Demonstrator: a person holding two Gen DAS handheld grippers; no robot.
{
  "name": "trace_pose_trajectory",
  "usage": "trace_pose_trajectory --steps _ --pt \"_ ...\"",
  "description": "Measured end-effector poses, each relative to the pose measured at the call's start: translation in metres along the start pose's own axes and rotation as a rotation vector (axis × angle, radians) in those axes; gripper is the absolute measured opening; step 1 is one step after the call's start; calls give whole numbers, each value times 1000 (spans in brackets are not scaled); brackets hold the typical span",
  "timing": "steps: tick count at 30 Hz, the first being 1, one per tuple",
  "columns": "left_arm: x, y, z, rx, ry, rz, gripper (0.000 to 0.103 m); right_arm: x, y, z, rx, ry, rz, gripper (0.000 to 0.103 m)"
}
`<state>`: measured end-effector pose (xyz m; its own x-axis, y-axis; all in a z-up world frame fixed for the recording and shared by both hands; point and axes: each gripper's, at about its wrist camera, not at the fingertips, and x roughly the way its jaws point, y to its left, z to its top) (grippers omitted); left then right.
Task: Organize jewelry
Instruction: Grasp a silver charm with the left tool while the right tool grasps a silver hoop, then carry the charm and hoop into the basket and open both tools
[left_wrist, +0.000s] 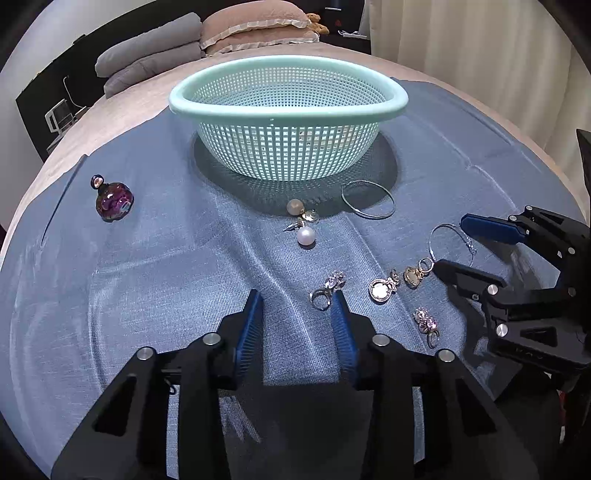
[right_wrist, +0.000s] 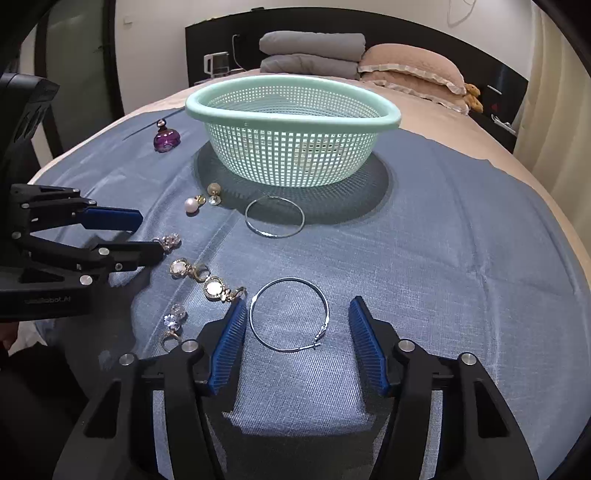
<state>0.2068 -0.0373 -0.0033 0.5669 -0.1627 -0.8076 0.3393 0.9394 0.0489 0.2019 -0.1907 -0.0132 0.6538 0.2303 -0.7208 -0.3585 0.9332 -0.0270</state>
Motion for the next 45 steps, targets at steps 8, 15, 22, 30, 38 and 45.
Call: trace_pose_trajectory --steps 8,15,22,30,38,45 --pt "-4 1 -2 20 -15 -10 8 -4 2 -3 -5 -9 -4 41" --pt "-13 1 -2 17 -45 -49 6 -8 -1 -7 2 -12 5 41" --pt "-19 -18 3 118 -60 -98 17 -7 -2 -7 10 -11 13 41" --pt "4 -16 6 100 -26 -85 30 -6 -3 -8 14 -11 19 41" --pt "5 -5 4 49 -8 -124 11 -9 -5 -9 17 -23 30 41" --pt "-24 1 -6 44 -42 -87 10 -29 -10 -14 54 -63 29 41"
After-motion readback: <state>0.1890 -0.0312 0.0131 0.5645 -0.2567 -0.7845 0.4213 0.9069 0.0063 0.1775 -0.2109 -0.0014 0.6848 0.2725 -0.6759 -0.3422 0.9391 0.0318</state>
